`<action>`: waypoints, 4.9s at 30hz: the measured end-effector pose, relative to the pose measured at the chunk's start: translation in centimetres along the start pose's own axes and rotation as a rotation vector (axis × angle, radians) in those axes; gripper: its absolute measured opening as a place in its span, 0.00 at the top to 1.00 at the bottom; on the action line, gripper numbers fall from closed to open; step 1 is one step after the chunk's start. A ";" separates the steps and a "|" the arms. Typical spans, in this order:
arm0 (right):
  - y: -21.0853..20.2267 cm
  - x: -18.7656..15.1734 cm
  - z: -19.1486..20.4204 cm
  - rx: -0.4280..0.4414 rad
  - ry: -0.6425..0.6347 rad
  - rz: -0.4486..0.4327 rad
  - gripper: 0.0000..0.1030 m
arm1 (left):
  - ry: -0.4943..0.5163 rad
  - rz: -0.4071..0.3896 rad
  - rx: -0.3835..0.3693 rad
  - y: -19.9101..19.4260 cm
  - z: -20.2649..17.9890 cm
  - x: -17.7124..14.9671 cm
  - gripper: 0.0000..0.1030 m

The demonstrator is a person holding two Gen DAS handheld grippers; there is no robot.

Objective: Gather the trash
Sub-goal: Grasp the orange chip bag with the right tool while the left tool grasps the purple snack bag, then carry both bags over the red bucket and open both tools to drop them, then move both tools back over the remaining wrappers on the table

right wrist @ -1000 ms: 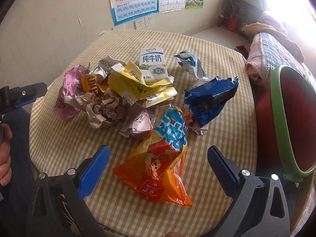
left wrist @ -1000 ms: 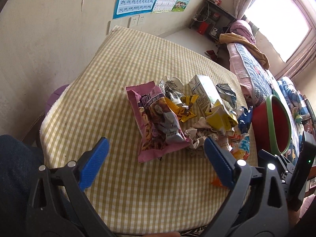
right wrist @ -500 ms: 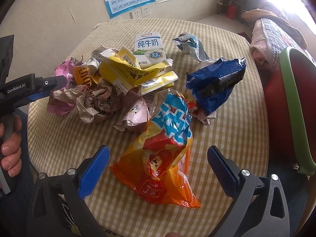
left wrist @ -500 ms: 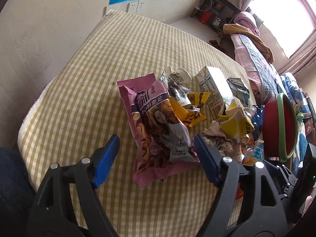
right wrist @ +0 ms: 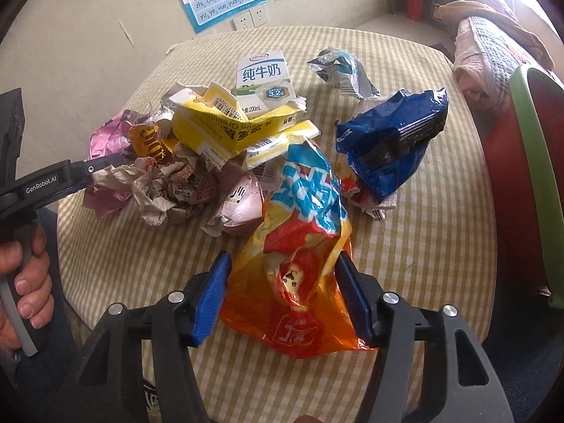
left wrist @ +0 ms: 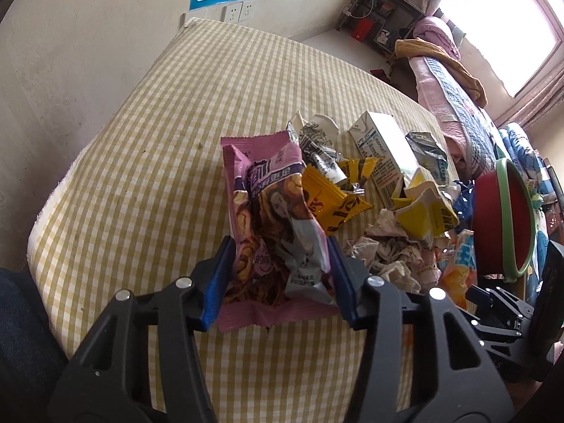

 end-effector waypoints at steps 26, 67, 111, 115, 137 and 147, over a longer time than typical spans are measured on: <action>-5.2 1.1 0.0 -0.014 0.012 -0.148 0.44 | 0.055 -0.125 -0.024 -6.8 -1.8 -1.5 0.57; -14.2 -1.0 -11.3 -0.150 0.223 -0.362 0.44 | 0.344 -0.102 -0.237 -8.1 -19.6 -3.0 0.58; -16.9 -7.3 -25.9 -0.284 0.467 -0.387 0.08 | 0.494 0.032 -0.381 -1.5 -36.9 -4.3 0.33; -16.6 -7.5 -25.3 -0.286 0.469 -0.357 0.07 | 0.470 0.005 -0.372 -2.4 -35.6 -3.7 0.18; -14.1 -2.1 -12.0 -0.203 0.239 -0.300 0.07 | 0.305 -0.099 -0.226 -7.7 -19.0 -1.8 0.05; -11.1 -0.2 -6.3 -0.141 0.125 -0.246 0.07 | 0.184 -0.124 -0.149 -8.7 -10.8 -1.2 0.05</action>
Point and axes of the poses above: each gripper's, at about its wrist camera, not at the fingertips, and y roughly the way its jaws point, z to its left, x to its top, the point moved 2 cm from there along y, roughly the way its jaws point, and after that the axes turned 12 degrees about -y, right-handed, at the moved point
